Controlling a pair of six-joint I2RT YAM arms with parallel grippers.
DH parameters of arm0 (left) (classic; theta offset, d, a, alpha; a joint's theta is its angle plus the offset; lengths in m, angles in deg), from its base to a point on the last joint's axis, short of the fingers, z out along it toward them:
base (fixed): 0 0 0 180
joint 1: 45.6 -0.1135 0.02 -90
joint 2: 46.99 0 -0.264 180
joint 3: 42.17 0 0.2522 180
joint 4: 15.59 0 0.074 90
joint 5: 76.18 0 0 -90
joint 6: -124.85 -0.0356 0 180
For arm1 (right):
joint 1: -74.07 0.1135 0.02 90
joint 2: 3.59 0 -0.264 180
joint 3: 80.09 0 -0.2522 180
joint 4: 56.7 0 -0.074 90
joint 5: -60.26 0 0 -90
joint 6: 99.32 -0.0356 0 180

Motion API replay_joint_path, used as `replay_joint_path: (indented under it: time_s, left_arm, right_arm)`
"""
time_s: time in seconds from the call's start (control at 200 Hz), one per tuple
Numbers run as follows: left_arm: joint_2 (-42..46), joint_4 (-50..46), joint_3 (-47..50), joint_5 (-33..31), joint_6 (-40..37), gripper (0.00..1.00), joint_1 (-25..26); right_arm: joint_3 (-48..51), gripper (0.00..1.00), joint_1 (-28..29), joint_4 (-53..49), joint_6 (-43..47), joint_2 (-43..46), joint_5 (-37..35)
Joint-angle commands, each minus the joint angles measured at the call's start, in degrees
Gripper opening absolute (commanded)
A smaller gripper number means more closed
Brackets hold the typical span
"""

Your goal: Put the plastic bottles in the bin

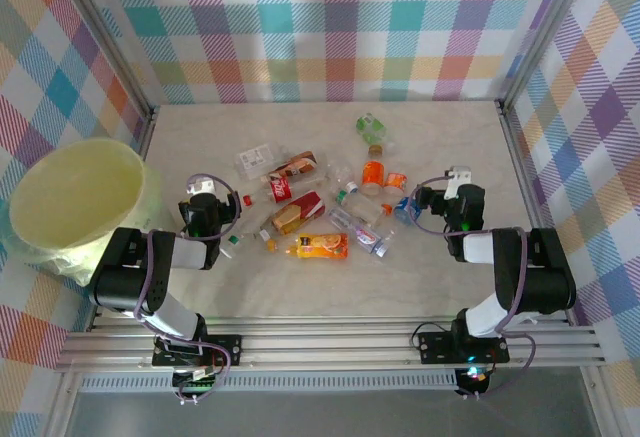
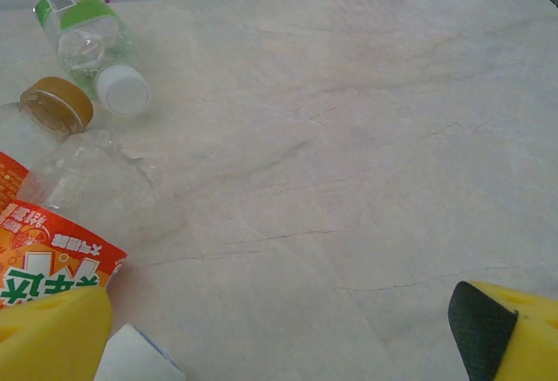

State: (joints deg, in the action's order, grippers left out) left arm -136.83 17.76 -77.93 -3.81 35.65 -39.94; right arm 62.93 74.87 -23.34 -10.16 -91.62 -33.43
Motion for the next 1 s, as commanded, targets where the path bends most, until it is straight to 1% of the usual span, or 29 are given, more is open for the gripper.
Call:
replay_joint_path:
  time_s: [0.0,0.57,0.71,0.85,0.935,0.995]
  left_arm:
    - [0.4,1.59,-0.61,-0.15,0.44,1.0,0.06]
    - [0.64,2.02,-0.47,0.32,0.31,1.0,0.06]
    - [1.86,-1.94,-2.02,3.1,-0.8,1.0,0.06]
    - [3.93,-4.2,-2.43,1.78,-0.4,1.0,0.07]
    - [6.18,-7.9,-3.81,1.98,-0.79,1.0,0.19]
    - [9.11,-14.05,-6.08,1.6,-1.57,1.0,0.95]
  right_arm:
    - [0.37,1.0,0.23,1.75,-0.74,0.12,-0.1]
    - [0.46,1.0,0.26,1.8,-0.75,0.15,-0.05]
    - [0.55,1.0,0.21,1.97,-0.74,0.14,-0.12]
    - [0.57,1.0,0.23,2.02,-0.87,0.41,-0.32]
    - [-0.68,1.0,0.26,-3.01,-0.83,4.16,-0.36]
    - [-2.22,1.0,0.23,-8.81,-0.74,8.07,-0.45]
